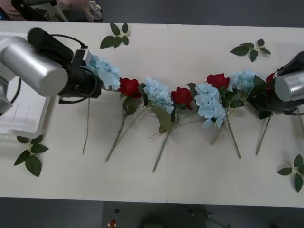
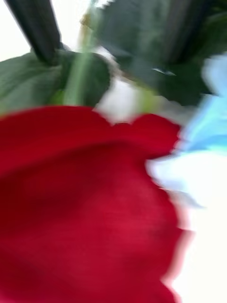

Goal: Put the red flowers into the right box and the blue flowers into the left box

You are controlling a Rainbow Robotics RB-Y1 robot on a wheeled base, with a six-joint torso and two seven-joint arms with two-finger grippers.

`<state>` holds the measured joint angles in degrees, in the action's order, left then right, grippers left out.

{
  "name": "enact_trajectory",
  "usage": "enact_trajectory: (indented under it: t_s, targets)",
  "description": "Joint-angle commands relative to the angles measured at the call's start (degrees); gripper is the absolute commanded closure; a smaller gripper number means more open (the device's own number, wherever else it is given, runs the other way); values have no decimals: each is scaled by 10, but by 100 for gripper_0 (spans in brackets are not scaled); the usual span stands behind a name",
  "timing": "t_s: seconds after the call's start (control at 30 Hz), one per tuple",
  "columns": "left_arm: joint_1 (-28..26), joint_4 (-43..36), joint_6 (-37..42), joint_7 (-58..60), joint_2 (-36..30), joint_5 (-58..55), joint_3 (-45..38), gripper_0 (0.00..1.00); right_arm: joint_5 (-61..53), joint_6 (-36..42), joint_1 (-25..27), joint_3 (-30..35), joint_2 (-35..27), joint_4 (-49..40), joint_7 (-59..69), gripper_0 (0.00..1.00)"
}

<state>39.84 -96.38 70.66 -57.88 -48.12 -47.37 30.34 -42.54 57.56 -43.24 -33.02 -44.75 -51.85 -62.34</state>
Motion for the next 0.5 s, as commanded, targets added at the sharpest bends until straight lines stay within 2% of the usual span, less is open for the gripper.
enact_trajectory:
  t_s: [0.03,0.07,0.17,0.27,0.5]
  targets:
    - [11,-68,73,-120,-138,-57,-35,100,-18,9,-29,0,11,23,0,87]
    - [11,-71,87,-153,-169,-71,-40,100,-18,10,-33,0,12,27,-2,100]
    - [2,-50,97,-219,-232,-82,-41,100,-18,9,-36,0,13,31,-5,100]
    - [-22,-11,72,-268,-262,-50,-41,100,-23,10,-40,2,13,31,-9,100]
    - [-61,97,-46,-320,-266,-18,-41,100,-74,30,-45,72,-6,31,-87,100]
